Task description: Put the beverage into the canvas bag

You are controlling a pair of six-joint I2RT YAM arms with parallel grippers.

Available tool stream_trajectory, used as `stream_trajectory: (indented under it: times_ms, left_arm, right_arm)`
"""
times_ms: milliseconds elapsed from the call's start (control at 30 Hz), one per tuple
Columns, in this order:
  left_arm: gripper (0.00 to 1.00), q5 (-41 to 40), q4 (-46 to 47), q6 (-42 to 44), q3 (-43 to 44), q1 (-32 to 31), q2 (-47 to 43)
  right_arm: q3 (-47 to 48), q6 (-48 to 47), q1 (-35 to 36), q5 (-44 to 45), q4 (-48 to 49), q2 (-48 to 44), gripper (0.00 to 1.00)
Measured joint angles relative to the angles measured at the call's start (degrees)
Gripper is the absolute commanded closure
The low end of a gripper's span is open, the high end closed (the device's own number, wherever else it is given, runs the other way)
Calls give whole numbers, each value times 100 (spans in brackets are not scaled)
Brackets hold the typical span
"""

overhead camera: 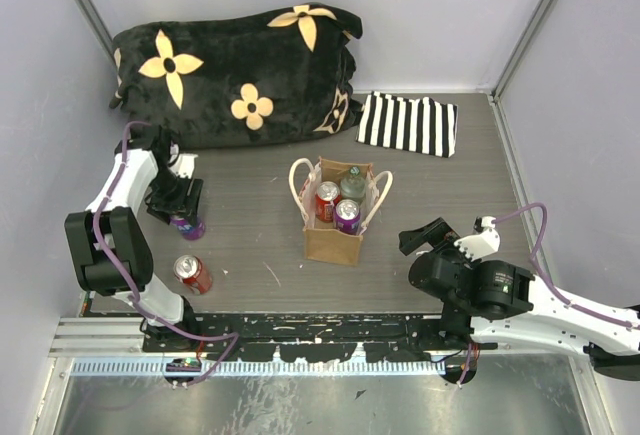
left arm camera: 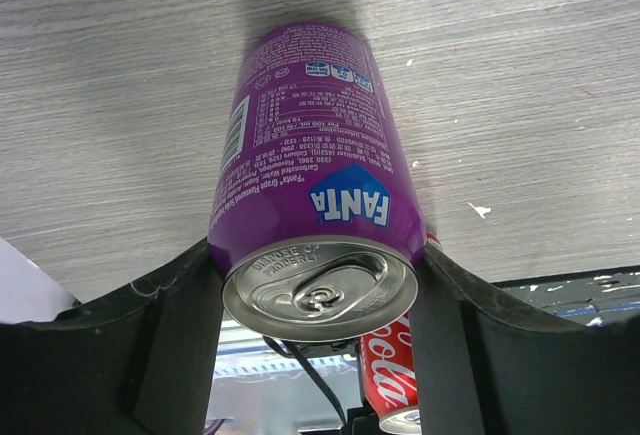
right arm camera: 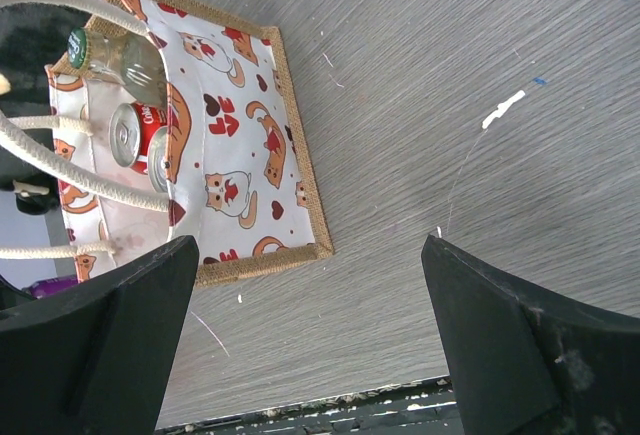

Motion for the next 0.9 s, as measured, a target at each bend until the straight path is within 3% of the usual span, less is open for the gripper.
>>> stream_trajectory:
  times_ms: [100, 267, 533, 900]
  left_arm:
    - [67, -4, 42, -2, 0, 2, -2]
    - [99, -7, 114, 2, -2, 2, -28]
    - [100, 61, -256, -9, 527, -109, -284]
    - [100, 271, -634, -728, 4100, -2269, -341]
  right_arm:
    - [0, 0, 0, 0, 2, -4, 0]
    - [-24, 9, 0, -4, 2, -68, 0]
    - [-101, 26, 0, -37, 4, -109, 0]
    - [-107, 15, 0, -48, 31, -107, 0]
